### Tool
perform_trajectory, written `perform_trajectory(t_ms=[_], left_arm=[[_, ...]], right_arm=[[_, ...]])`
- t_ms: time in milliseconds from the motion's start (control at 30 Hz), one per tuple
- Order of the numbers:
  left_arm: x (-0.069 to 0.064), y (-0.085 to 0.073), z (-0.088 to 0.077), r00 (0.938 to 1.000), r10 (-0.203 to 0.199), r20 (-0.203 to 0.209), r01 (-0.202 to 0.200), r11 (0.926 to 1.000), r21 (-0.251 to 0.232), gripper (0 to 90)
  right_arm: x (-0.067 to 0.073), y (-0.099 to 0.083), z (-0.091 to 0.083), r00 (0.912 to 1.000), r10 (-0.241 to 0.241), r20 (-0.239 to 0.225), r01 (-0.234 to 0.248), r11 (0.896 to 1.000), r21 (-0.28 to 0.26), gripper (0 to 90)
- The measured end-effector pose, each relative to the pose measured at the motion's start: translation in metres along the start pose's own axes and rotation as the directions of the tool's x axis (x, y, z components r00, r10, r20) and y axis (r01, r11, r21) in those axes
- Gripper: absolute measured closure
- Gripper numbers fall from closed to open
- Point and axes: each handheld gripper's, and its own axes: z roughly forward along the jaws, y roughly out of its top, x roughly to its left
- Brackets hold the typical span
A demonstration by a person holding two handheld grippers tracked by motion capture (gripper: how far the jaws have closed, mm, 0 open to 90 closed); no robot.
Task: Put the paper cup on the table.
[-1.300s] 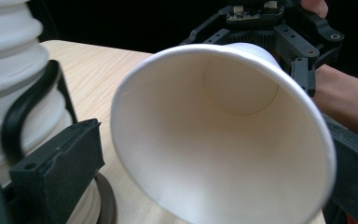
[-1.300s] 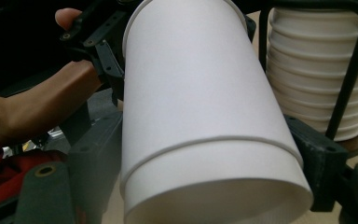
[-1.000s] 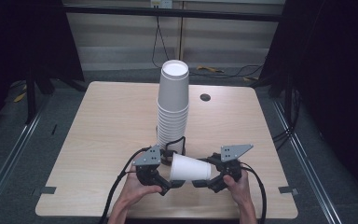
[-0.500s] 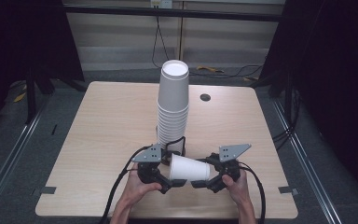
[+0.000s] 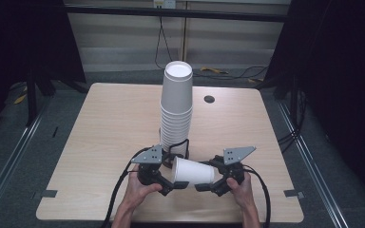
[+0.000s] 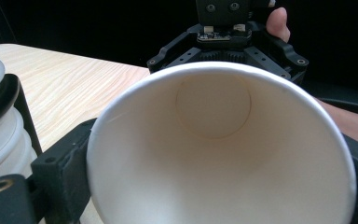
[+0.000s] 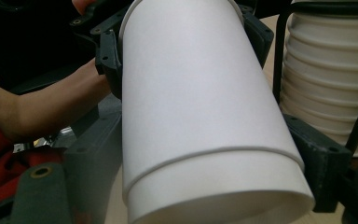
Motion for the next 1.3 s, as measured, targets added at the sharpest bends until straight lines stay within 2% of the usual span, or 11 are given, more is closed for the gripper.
perform_trajectory(t_ms=[133, 267, 367, 500, 767, 967, 1067, 1167, 1200, 1300], left_arm=[[-0.003, 0.002, -0.002, 0.9996, 0.012, -0.024, -0.012, 0.9997, 0.019, 7.3], [-0.003, 0.004, -0.005, 0.9994, 0.008, -0.035, -0.007, 0.9998, 0.020, 7.2], [-0.003, 0.005, -0.006, 0.9987, 0.006, -0.050, -0.005, 0.9995, 0.031, 7.2], [-0.002, 0.007, -0.007, 0.9984, 0.008, -0.056, -0.006, 0.9992, 0.040, 7.2], [-0.003, 0.006, -0.014, 0.9959, -0.001, -0.091, 0.007, 0.9980, 0.063, 7.2], [-0.005, 0.006, -0.020, 0.9933, 0.002, -0.115, 0.006, 0.9973, 0.072, 7.1], [-0.005, 0.005, -0.022, 0.9921, 0.002, -0.126, 0.008, 0.9964, 0.085, 7.2], [-0.005, 0.005, -0.025, 0.9912, -0.001, -0.132, 0.012, 0.9962, 0.087, 7.2], [-0.005, 0.004, -0.026, 0.9911, -0.003, -0.133, 0.015, 0.9959, 0.089, 7.2], [-0.005, 0.004, -0.029, 0.9896, -0.007, -0.143, 0.021, 0.9952, 0.095, 7.2]], right_arm=[[0.001, 0.000, 0.001, 0.9998, -0.004, 0.017, 0.004, 1.000, -0.007, 18.4], [0.002, -0.001, 0.000, 0.9993, -0.002, 0.038, 0.002, 1.000, -0.014, 13.8], [0.002, -0.002, -0.002, 0.9985, 0.007, 0.055, -0.006, 1.000, -0.026, 13.5], [0.002, -0.006, -0.006, 0.9973, 0.018, 0.071, -0.014, 0.998, -0.056, 13.3], [0.003, -0.011, -0.018, 0.9905, 0.035, 0.133, -0.022, 0.994, -0.104, 13.2], [0.007, -0.012, -0.023, 0.9813, 0.036, 0.189, -0.015, 0.993, -0.113, 13.3], [0.007, -0.014, -0.024, 0.9736, 0.056, 0.221, -0.029, 0.992, -0.124, 13.2], [0.006, -0.014, -0.026, 0.9712, 0.058, 0.231, -0.027, 0.990, -0.137, 13.2], [0.006, -0.014, -0.026, 0.9685, 0.059, 0.242, -0.025, 0.989, -0.143, 13.2], [0.007, -0.015, -0.029, 0.9509, 0.088, 0.297, -0.038, 0.985, -0.169, 13.2]])
